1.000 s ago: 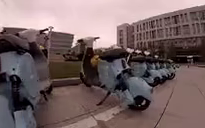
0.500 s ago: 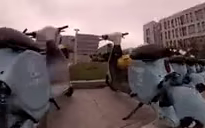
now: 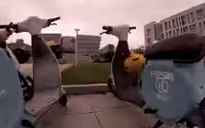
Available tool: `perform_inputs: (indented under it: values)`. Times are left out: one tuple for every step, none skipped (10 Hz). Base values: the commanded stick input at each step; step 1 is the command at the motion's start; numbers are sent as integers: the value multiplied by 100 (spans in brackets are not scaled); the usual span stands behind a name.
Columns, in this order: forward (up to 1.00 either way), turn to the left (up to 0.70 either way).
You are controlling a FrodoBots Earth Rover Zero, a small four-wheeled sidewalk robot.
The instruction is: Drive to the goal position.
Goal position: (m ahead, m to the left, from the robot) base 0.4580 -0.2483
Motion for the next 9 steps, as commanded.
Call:
perform_inputs:
  values:
    - [0, -70]
    - [0, -70]
    - [0, -70]
    - [0, -70]
    - [0, -70]
    - [0, -70]
    - [0, -70]
    - [0, -70]
    - [0, -70]
